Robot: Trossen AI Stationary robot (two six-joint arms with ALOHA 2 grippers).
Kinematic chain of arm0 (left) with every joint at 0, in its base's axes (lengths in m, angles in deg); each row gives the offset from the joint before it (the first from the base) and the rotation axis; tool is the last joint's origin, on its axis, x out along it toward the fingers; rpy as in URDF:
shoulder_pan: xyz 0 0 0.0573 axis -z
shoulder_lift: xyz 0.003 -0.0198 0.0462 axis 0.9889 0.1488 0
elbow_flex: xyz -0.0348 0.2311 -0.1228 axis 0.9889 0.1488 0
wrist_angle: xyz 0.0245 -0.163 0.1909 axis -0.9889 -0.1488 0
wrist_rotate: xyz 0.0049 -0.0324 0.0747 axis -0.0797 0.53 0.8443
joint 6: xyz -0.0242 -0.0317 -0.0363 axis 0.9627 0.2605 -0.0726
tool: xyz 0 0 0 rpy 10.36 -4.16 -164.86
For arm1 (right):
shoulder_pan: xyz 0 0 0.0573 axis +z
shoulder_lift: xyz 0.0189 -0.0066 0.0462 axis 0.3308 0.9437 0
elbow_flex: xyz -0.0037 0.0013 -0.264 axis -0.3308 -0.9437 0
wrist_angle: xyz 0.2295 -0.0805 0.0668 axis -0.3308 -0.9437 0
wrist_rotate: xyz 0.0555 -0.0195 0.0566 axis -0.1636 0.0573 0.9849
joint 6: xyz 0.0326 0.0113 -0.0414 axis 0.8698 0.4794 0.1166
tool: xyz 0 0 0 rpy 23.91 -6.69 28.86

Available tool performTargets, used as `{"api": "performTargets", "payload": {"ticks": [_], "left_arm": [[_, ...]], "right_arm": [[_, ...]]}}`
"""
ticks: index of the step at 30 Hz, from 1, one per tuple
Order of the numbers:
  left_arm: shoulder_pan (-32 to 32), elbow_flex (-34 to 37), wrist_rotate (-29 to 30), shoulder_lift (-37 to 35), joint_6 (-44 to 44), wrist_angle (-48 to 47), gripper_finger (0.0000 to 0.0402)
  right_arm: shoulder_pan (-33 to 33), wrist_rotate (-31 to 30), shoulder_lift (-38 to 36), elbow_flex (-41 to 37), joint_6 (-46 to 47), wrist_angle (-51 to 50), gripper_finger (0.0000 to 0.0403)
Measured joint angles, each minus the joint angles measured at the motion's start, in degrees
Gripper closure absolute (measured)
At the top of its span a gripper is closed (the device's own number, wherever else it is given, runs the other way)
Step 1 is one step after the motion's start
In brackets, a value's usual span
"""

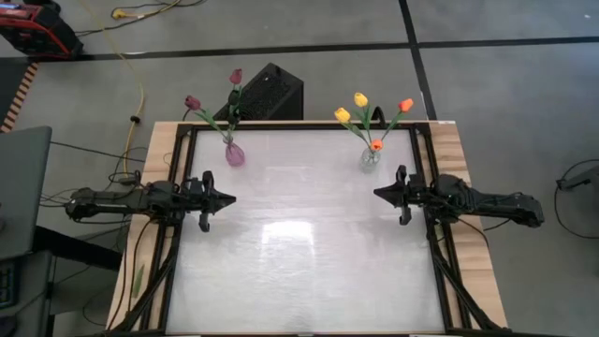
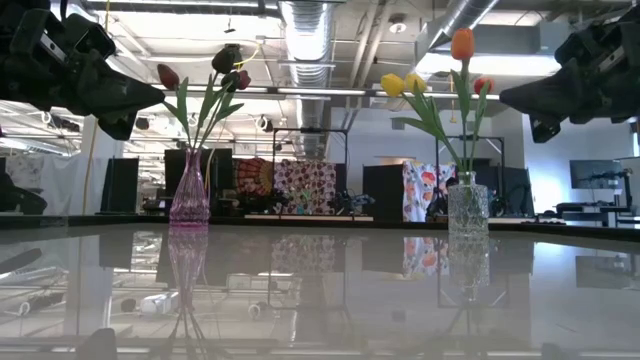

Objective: Sort flowers into vase by color
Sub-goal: Return to Home Position

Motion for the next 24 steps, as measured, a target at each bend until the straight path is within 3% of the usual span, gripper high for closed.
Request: {"api": "performTargets", "payload": {"ticks": [24], "left_arm": [[1.40, 0.00, -0.11, 0.00, -0.31, 0.00, 0.0391]], "right_arm": [[0.00, 0.01, 0.00, -0.04, 0.00, -0.04, 0.0367]]}}
